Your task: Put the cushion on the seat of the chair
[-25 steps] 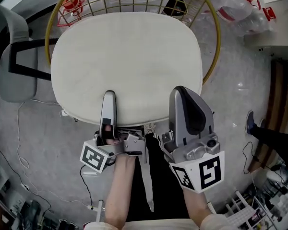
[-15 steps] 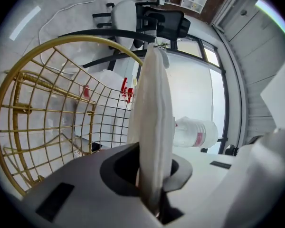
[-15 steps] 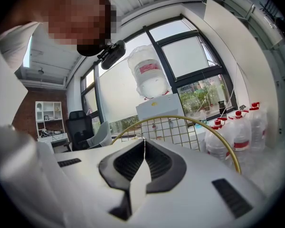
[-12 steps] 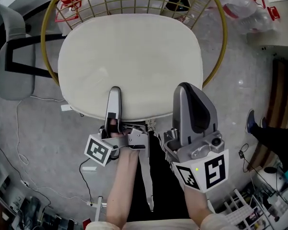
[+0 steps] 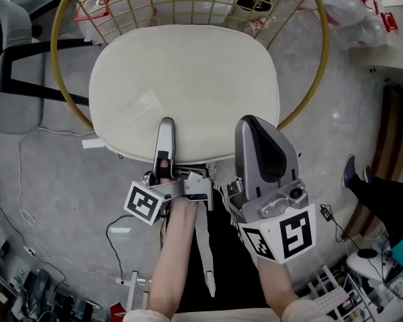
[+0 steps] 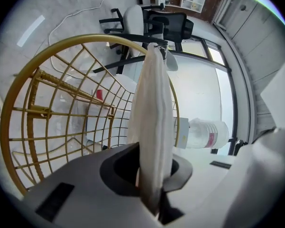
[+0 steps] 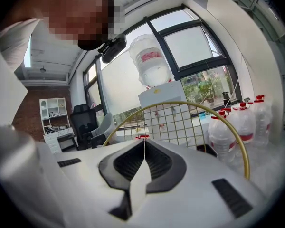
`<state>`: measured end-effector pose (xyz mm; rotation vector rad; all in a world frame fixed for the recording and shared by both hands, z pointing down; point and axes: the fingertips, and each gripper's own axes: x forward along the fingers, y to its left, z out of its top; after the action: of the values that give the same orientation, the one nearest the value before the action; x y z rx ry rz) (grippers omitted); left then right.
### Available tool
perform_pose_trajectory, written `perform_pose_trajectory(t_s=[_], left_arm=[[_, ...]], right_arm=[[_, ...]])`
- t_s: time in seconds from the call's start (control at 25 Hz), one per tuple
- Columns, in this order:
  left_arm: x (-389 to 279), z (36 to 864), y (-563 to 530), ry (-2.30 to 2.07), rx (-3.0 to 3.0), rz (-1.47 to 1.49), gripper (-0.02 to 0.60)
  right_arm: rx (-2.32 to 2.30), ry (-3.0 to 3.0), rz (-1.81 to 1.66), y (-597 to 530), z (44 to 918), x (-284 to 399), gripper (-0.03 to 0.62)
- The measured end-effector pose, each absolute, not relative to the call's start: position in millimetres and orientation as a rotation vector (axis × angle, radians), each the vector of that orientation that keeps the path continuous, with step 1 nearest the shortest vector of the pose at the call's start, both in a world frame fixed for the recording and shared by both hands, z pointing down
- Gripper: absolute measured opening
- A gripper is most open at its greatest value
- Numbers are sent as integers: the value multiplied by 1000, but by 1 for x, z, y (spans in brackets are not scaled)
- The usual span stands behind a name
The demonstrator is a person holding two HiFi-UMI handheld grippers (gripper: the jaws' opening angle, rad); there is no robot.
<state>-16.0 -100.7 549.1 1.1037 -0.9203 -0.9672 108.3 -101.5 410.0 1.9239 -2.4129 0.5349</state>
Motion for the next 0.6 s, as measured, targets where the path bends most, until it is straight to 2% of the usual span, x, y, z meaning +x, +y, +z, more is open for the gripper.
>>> perform_pose_trajectory(t_s=[0.6], left_arm=[[-14,600,-80,-955,1030,-970,49]], right_arm=[[1847,-2458,559,-91,428,96,17]])
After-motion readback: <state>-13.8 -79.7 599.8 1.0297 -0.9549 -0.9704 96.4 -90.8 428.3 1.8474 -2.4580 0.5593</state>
